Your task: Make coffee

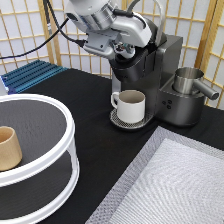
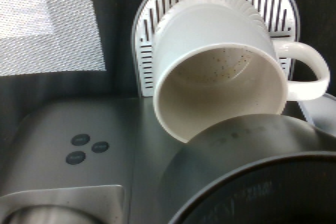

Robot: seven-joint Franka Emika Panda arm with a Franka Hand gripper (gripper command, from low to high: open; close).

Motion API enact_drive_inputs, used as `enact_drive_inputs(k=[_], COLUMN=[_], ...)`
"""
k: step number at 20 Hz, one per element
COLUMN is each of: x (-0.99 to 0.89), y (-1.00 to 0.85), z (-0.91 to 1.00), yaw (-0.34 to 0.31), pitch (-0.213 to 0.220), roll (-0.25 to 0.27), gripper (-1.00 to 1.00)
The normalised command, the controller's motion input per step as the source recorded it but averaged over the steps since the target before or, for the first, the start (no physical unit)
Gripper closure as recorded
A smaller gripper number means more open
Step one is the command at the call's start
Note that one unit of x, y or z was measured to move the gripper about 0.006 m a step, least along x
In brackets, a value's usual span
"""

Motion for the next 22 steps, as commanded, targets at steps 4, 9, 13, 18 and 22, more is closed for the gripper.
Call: enact_drive_inputs(k=[4, 9, 13, 18, 22], x=[0.0, -0.1, -0.35, -0.49, 0.07], y=[0.01, 0.13, 0.13, 0.01, 0.03], z=[0.21, 0.14, 0.0, -0.06, 0.04], yaw=[-0.061, -0.019, 0.036, 0.043, 0.007], pitch=[0.003, 0.015, 0.01, 0.013, 0.015], roll=[-0.017, -0.038, -0.033, -0.024, -0.027], gripper=[1.0, 1.0, 1.0, 1.0, 1.0])
